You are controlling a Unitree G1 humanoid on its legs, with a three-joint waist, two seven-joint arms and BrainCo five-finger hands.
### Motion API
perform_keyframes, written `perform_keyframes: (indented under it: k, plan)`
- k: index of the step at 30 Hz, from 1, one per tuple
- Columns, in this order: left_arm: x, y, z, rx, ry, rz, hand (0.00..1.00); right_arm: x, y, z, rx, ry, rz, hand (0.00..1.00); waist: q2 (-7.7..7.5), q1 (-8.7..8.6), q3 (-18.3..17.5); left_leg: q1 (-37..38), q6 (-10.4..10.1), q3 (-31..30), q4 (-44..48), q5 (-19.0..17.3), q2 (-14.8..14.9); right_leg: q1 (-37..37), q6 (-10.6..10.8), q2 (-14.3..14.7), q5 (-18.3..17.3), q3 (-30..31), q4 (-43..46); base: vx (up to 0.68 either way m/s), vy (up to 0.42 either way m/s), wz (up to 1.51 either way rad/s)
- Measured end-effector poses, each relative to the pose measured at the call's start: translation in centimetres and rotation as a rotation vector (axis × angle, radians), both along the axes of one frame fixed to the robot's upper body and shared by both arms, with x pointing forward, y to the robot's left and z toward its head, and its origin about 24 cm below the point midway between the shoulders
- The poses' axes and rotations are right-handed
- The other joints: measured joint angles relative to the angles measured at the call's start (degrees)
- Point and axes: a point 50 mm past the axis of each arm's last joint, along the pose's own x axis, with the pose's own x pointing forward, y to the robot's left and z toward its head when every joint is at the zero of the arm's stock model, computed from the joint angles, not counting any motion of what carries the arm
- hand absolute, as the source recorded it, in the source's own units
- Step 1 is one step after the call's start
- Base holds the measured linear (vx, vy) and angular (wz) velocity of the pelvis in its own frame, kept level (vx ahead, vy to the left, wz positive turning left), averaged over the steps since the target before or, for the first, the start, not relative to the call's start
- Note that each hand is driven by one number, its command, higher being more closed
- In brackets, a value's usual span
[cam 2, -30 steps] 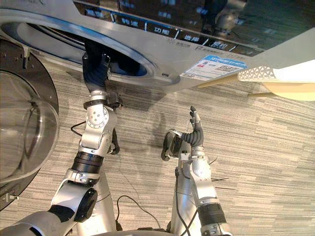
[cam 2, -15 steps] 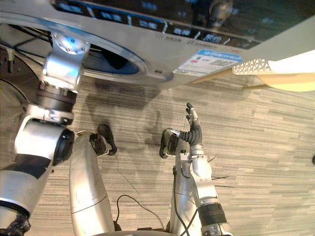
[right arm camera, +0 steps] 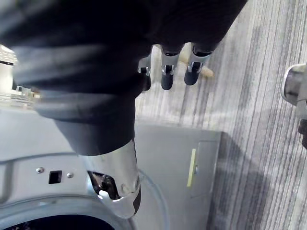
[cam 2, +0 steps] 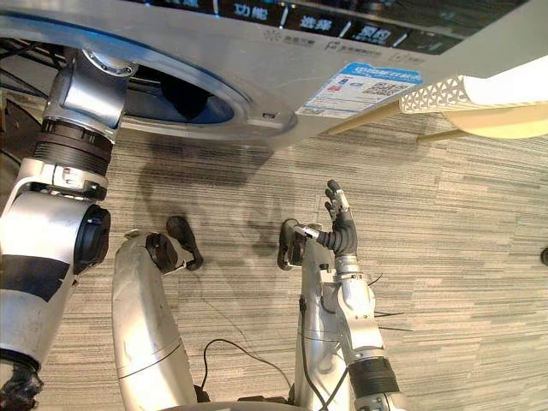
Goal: Pick up the laundry basket with both hands and put the clothes into the washing machine.
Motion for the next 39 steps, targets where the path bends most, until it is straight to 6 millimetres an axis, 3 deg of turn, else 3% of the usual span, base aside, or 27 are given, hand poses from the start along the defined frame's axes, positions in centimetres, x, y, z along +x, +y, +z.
perform_keyframes:
  k: [4, 9, 12, 14, 17, 19, 22, 26, 28, 32, 35, 39]
  plan:
    - [-0.4, -0.4, 0.0, -0.068, -0.046, -0.044, 0.0, -0.1, -0.2, -0.4, -0.008, 0.015, -0.009, 0.0, 0.0, 0.05, 0.0, 0.96, 0.45, 0.08, -0.87, 0.58, -0.94, 1.13, 0.01, -1.05, -0.05, -0.1, 0.0, 0.0, -0.047, 0.17]
    - [-1.4, -0.6, -3.7, -0.181, -0.094, -0.136, 0.0, -0.2, -0.4, -1.3, -0.037, 0.054, -0.041, 0.0, 0.0, 0.67, 0.0, 4.19, 0.4, 0.12, -1.9, 0.6, -1.68, 4.48, -0.22, -2.0, -0.57, -0.58, -0.33, 0.0, -0.049, 0.14]
    - [-1.8, -0.9, -8.7, -0.267, -0.035, -0.188, 0.0, -0.4, -0.7, -2.6, -0.076, 0.107, -0.074, 0.0, 0.0, 1.73, 0.0, 8.34, -0.32, 0.38, -4.58, 1.06, -2.57, 8.64, -0.42, -2.93, -0.92, -1.32, -2.06, 0.01, -0.084, 0.28]
    - [-2.2, -0.8, -14.0, -0.332, 0.083, -0.186, 0.0, -0.4, -1.2, -4.3, -0.091, 0.185, -0.115, 0.0, 0.0, 2.39, 0.0, 13.75, -0.89, 0.8, -8.42, 2.02, -3.82, 13.94, -0.54, -3.89, -1.01, -2.14, -4.81, 0.03, -0.102, 0.35]
    - [-3.0, -1.0, -19.9, -0.433, 0.242, -0.194, 0.0, -0.5, -1.9, -6.3, -0.092, 0.285, -0.158, 0.0, 0.0, 3.17, 0.0, 20.47, -1.66, 1.08, -13.23, 3.04, -4.88, 20.78, -0.6, -4.43, -0.96, -3.36, -8.98, 0.06, -0.091, 0.29]
    - [-4.9, -0.8, -26.0, -0.565, 0.411, -0.191, 0.0, -0.8, -2.5, -7.5, -0.099, 0.358, -0.181, 0.0, 0.06, 3.35, -0.87, 27.36, -2.12, 1.36, -18.68, 4.36, -6.01, 27.89, -0.7, -5.07, -0.7, -4.89, -13.67, 0.09, -0.086, 0.34]
    - [-8.1, -0.4, -32.3, -0.712, 0.605, -0.173, 0.0, -1.3, -3.0, -8.9, -0.107, 0.429, -0.193, 0.0, 0.19, 4.28, -2.76, 35.37, -2.56, 1.92, -25.61, 6.41, -7.17, 36.16, -0.55, -5.23, 0.32, -6.66, -20.09, 0.12, -0.071, 0.23]
    - [-11.7, -0.2, -37.7, -0.853, 0.782, -0.146, 0.0, -1.7, -2.0, -9.8, -0.108, 0.489, -0.177, 0.0, 1.24, 4.86, -5.59, 44.41, -2.77, 2.8, -34.08, 8.36, -8.25, 45.56, -0.26, -5.51, 2.25, -8.85, -28.32, 0.12, -0.04, 0.18]
    - [-14.2, 0.3, -41.5, -0.958, 0.904, -0.067, 0.0, -2.3, -0.6, -10.7, -0.103, 0.529, -0.144, 0.0, 1.72, 5.13, -7.9, 50.66, -2.86, 3.78, -39.73, 9.55, -8.4, 51.52, 0.31, -4.77, 4.2, -9.21, -34.61, 0.13, -0.001, -0.07]
    - [-19.5, 1.1, -47.6, -1.068, 1.152, 0.092, 0.0, -6.0, -0.2, -14.6, -0.108, 0.723, -0.134, 0.0, 3.16, 5.29, -14.29, 61.56, -2.7, 5.84, -53.02, 13.37, -10.09, 62.22, 1.63, -3.98, 9.23, -10.54, -48.99, 0.13, 0.009, 0.0]
    - [-22.1, 1.4, -50.0, -1.075, 1.29, 0.162, 0.0, -7.7, -0.6, -16.9, -0.133, 0.855, -0.131, 0.0, 3.88, 4.63, -16.65, 68.26, -2.57, 7.41, -62.75, 17.25, -11.55, 68.05, 2.39, -3.33, 13.66, -10.49, -59.06, 0.14, 0.033, -0.13]
    - [-23.3, 2.0, -50.9, -1.06, 1.345, 0.204, 0.0, -9.2, -1.4, -18.4, -0.143, 0.955, -0.15, 0.0, 4.03, 4.38, -16.91, 76.29, -2.45, 8.91, -73.2, 21.7, -13.05, 74.74, 2.91, -2.14, 18.15, -10.33, -68.41, 0.12, 0.029, -0.17]
